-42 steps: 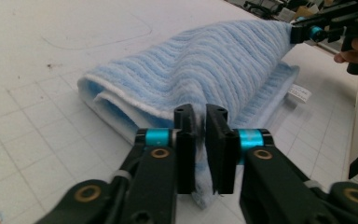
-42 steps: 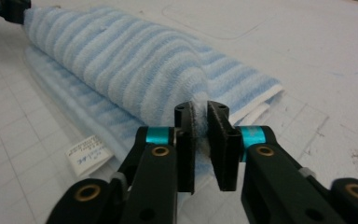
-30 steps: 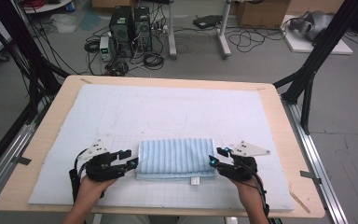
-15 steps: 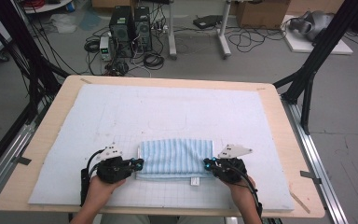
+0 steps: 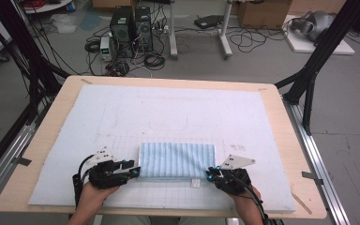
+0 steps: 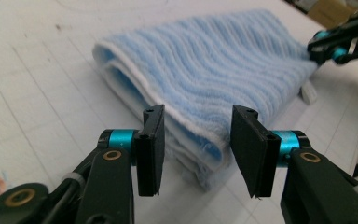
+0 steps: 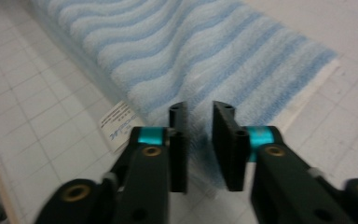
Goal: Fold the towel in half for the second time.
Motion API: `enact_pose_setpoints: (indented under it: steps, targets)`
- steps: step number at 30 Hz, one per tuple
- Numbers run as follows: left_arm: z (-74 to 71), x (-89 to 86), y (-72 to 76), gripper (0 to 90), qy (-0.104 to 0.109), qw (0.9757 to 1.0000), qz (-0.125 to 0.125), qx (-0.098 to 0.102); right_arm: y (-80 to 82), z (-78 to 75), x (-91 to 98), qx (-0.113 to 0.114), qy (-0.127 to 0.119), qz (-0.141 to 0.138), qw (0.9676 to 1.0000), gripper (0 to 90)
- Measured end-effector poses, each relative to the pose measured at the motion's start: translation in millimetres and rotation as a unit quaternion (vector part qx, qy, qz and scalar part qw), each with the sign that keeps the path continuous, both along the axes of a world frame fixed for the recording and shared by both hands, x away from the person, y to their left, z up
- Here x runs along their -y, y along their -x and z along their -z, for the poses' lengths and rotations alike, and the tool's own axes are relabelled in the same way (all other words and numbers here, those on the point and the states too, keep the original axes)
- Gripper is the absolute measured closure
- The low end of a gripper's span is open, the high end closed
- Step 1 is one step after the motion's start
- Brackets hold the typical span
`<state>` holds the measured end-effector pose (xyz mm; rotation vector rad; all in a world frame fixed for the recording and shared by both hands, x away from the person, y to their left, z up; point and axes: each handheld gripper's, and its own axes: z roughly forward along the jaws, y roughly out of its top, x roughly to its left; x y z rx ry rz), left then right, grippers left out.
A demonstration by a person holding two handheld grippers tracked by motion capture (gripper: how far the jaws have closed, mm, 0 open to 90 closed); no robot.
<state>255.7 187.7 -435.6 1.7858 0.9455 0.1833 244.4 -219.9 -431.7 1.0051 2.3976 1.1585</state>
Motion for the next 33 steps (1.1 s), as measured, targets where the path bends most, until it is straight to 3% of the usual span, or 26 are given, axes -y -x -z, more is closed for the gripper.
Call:
enact_pose_setpoints:
  steps: [3, 5, 9, 17, 19, 23, 25, 28, 31, 33]
  targets:
    - [-8.0, 2.6, -6.2, 51.0, 0.011, 0.9998, 0.001, 0.014, -6.0, -9.1, 5.4, 0.032, -0.045, 0.029, 0.9981, 46.4]
    - [-10.9, 6.4, -12.0, 52.3, 0.017, 0.9996, 0.003, 0.021, -13.6, -14.2, 5.5, 0.047, -0.055, 0.043, 0.9964, 48.0]
    - [-5.0, 15.6, -25.3, 58.7, 0.016, 0.9998, -0.004, 0.014, -33.2, -13.7, -7.8, 0.052, -0.010, 0.054, 0.9971, 56.4]
    - [11.9, 30.1, -39.4, 60.2, -0.042, 0.9988, -0.016, -0.020, -62.4, 6.6, -32.5, 0.017, 0.046, 0.065, 0.9967, 54.1]
    - [14.0, 31.3, -39.6, 60.6, -0.056, 0.9981, -0.009, -0.023, -65.8, 8.9, -29.5, 0.010, 0.042, 0.074, 0.9963, 53.4]
    - [14.5, 32.7, -38.1, 59.4, -0.070, 0.9973, -0.010, -0.017, -63.6, 11.0, -19.6, 0.008, 0.038, 0.099, 0.9943, 47.4]
    - [14.4, 33.3, -36.8, 59.6, -0.076, 0.9970, -0.012, -0.012, -61.1, 14.6, -12.4, 0.003, 0.014, 0.110, 0.9938, 45.9]
    - [14.1, 32.0, -34.0, 58.9, -0.084, 0.9963, -0.017, -0.005, -55.8, 13.9, -6.9, 0.005, 0.009, 0.114, 0.9934, 44.1]
    - [14.1, 23.4, -33.7, 51.6, -0.070, 0.9972, -0.024, -0.013, -45.5, 7.5, -1.6, 0.023, 0.000, 0.107, 0.9940, 39.0]
    - [13.6, 15.2, -31.1, 46.6, -0.043, 0.9986, -0.028, 0.007, -35.6, 2.0, 4.1, 0.035, -0.022, 0.107, 0.9934, 35.2]
